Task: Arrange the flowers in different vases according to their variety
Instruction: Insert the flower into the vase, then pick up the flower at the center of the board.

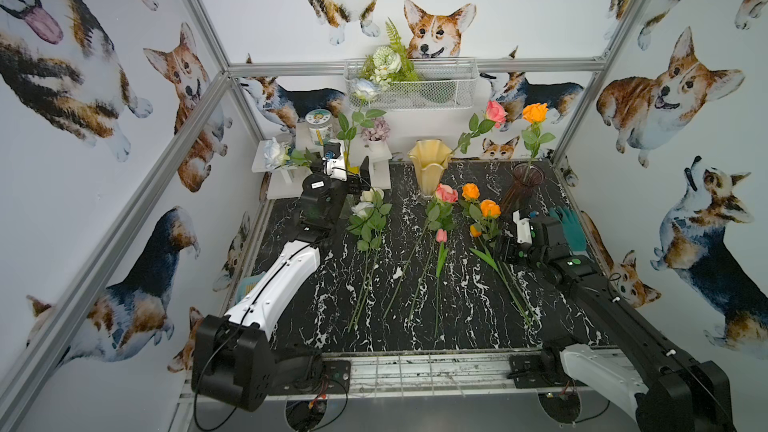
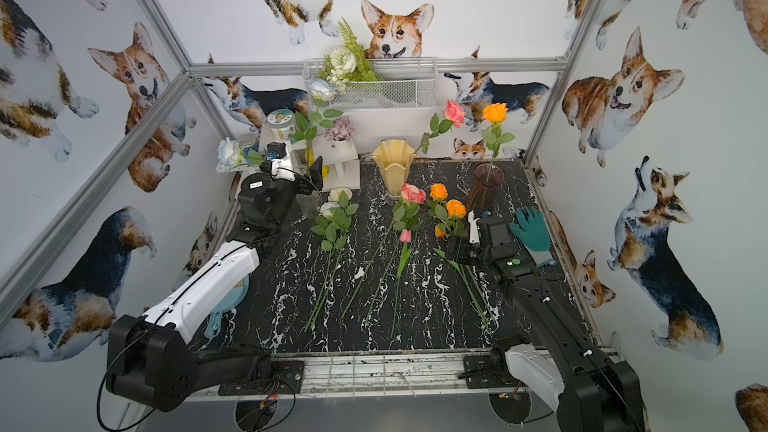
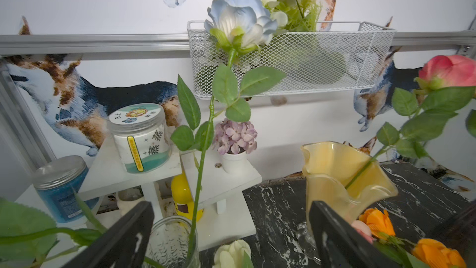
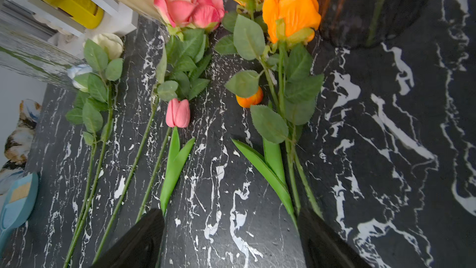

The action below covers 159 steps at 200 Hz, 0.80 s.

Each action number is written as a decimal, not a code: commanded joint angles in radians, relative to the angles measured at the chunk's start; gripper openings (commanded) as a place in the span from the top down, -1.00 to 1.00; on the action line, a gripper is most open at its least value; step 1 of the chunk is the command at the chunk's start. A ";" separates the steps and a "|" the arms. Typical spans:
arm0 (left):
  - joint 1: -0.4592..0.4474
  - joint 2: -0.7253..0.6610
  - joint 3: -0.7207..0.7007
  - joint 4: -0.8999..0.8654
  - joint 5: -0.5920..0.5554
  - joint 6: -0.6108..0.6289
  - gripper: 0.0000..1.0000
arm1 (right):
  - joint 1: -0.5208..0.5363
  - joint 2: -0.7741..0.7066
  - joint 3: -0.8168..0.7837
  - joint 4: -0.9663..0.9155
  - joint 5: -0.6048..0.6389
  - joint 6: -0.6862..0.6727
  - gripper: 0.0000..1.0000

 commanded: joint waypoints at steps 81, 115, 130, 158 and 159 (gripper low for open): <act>-0.100 -0.135 -0.160 -0.145 0.022 -0.094 -1.00 | 0.002 0.092 -0.019 -0.117 -0.014 0.092 -0.52; -0.100 -0.148 -0.188 -0.142 0.024 -0.091 -1.00 | 0.042 0.095 -0.022 -0.108 -0.013 0.095 -0.50; -0.101 -0.150 -0.198 -0.139 0.027 -0.091 -1.00 | 0.082 0.128 0.006 -0.129 0.037 0.078 -0.51; -0.100 -0.154 -0.214 -0.139 0.027 -0.088 -1.00 | 0.121 0.213 0.045 -0.167 0.085 0.042 -0.53; -0.100 -0.154 -0.215 -0.139 0.027 -0.088 -1.00 | 0.122 0.215 0.045 -0.167 0.086 0.042 -0.54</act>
